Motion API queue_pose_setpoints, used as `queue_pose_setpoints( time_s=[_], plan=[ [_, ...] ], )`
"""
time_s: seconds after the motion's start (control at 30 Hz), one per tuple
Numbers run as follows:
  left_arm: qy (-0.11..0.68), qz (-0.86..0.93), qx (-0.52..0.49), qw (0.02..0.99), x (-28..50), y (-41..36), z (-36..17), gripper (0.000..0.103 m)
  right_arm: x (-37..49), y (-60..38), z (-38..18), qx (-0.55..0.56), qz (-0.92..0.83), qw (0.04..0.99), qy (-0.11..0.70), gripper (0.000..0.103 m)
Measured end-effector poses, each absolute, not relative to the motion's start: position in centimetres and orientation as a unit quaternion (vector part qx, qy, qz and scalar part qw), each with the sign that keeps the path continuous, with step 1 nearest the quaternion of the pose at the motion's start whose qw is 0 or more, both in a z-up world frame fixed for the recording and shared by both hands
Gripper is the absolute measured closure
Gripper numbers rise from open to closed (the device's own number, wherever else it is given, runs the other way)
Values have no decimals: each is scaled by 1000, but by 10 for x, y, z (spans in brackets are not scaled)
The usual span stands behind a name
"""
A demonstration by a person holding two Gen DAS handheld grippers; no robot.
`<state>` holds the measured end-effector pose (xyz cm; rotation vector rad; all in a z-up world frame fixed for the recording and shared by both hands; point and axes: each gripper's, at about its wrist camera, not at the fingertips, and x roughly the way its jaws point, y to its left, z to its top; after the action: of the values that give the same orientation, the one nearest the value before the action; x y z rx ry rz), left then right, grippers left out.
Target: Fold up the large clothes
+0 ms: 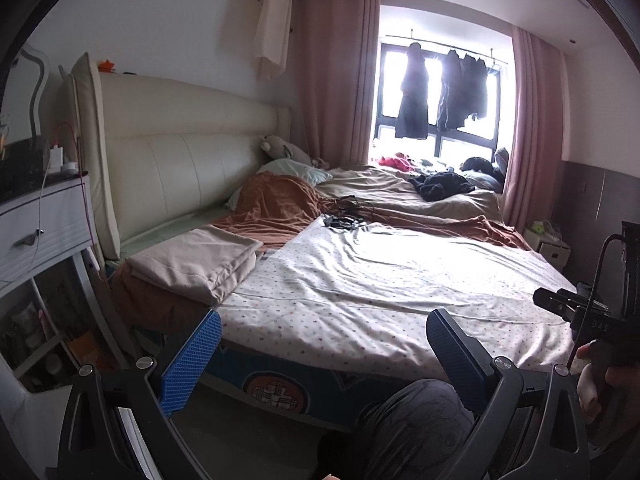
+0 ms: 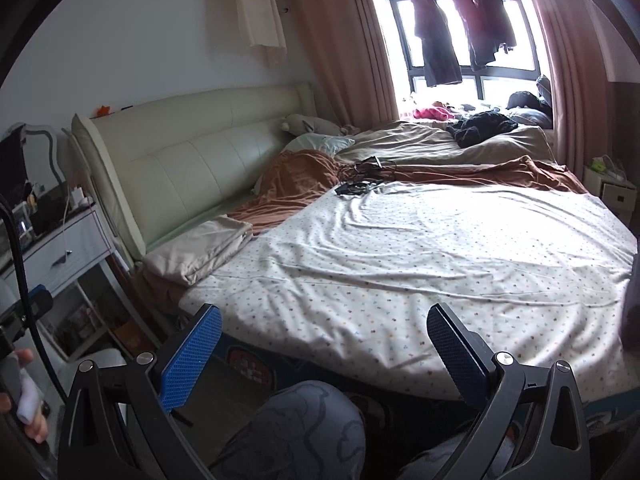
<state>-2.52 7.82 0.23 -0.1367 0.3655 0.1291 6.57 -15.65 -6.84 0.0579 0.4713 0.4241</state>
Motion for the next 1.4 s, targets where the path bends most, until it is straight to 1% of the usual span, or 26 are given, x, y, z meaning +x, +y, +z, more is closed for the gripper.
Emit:
queue_pose_setpoints(
  time_s=[0.43, 1.03, 1.4],
  plan=[
    [182, 77, -74, 978, -53, 68, -17, 1, 29, -181, -78, 23, 206, 951, 228, 0],
    [185, 72, -61, 978, -52, 56, -11, 1, 28, -187, -74, 43, 205, 953, 220, 0],
    [185, 75, -70, 977, -50, 61, -17, 1, 29, -187, -75, 42, 198, 953, 224, 0]
  ],
)
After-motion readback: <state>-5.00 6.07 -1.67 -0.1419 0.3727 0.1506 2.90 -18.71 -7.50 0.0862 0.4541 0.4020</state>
